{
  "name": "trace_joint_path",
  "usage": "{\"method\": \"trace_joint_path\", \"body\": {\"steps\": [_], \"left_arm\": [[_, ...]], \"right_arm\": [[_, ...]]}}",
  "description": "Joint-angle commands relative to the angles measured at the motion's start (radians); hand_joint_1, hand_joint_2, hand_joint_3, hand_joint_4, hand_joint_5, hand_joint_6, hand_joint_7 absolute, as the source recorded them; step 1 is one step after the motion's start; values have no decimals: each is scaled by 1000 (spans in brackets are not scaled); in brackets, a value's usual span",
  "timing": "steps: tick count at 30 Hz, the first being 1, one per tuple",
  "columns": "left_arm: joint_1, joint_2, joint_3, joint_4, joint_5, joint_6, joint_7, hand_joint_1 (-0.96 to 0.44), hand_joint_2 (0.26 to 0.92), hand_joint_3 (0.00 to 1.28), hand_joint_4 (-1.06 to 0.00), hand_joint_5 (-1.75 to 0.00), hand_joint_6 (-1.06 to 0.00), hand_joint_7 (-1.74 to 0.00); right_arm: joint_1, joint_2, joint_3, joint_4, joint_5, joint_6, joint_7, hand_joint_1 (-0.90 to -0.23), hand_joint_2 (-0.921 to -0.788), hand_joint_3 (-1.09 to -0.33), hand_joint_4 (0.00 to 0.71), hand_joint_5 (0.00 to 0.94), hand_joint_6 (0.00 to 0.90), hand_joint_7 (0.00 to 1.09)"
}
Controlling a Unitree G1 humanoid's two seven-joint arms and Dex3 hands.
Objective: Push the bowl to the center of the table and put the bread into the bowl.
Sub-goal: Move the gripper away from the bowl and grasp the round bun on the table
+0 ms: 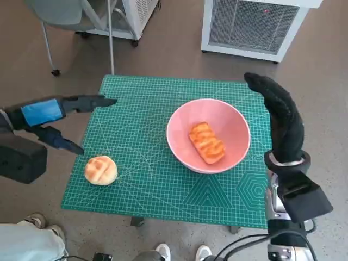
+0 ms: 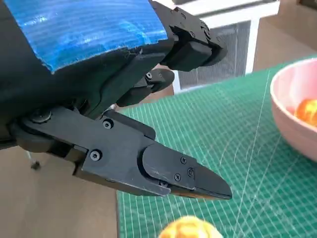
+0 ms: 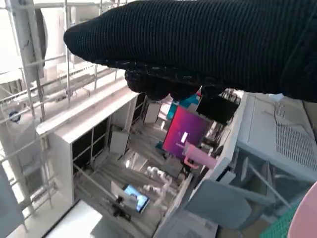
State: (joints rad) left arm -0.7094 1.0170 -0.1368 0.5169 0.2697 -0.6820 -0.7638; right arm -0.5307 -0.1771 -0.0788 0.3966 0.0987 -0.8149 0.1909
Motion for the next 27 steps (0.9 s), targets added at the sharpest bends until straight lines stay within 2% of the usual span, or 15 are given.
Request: {"method": "trace_joint_path", "body": {"steps": [1,6,10,21,27], "left_arm": [[22,-3,-3,-14,14,14,3,-345,742,0,-176,-9,-312,-40],[66,-8,-23,-16,28,30,-12,-311,730,2,-184,-7,-328,-32],[103,-24,-59,28,79,21,10,-287,728,8,-181,-3,-329,-24],[90,-78,-146,210,192,-4,64,-280,733,7,-174,-2,-322,-8],[102,-91,-175,236,226,17,71,-267,736,6,-182,-4,-318,-4]], "right_arm": [[3,-6,-2,18,22,9,26,-679,-921,-843,261,5,-1,637],[2,-15,-7,20,40,9,46,-680,-921,-842,262,5,-1,638],[5,-17,-9,10,44,13,54,-683,-921,-842,261,5,-1,638],[7,-20,-13,9,49,17,68,-692,-921,-837,261,4,-1,640],[8,-22,-16,3,45,21,69,-692,-921,-836,261,5,-1,640]]}}
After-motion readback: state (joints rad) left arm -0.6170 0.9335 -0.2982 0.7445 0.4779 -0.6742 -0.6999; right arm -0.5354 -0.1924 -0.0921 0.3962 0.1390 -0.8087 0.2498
